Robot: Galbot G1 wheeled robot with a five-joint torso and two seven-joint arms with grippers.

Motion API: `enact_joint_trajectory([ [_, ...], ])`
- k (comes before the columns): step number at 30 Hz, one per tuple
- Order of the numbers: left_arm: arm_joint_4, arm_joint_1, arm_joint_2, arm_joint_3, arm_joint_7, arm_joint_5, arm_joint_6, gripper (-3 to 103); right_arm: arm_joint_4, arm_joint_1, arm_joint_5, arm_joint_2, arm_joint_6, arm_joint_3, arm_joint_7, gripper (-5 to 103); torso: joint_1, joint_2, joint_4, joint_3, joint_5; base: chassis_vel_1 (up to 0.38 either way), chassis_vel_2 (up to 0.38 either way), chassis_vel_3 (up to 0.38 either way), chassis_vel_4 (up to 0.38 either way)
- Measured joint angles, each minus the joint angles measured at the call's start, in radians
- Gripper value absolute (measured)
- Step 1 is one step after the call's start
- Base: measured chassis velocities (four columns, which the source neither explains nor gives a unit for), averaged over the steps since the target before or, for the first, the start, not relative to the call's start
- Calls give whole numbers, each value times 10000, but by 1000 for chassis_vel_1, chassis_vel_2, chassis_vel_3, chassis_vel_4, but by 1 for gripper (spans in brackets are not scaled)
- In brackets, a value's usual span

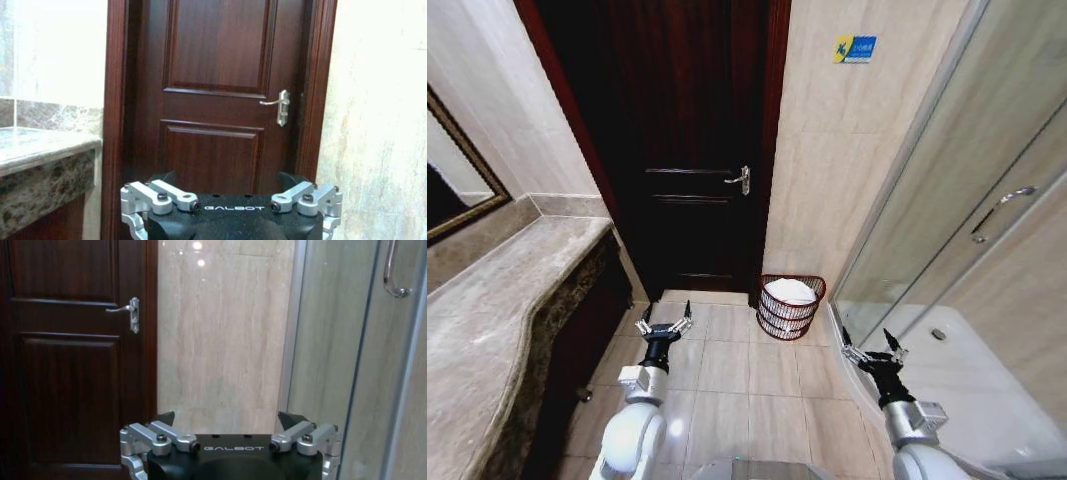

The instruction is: Discard the used towel into the hamper.

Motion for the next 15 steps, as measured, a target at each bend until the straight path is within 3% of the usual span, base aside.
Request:
enact_joint_trajectory([
  [15,117,29,104,-171,8,22,-179,100,-49,18,-239,99,14,-153,-32,100,-2,-1,2,-1,0,100,-76,-87,95],
])
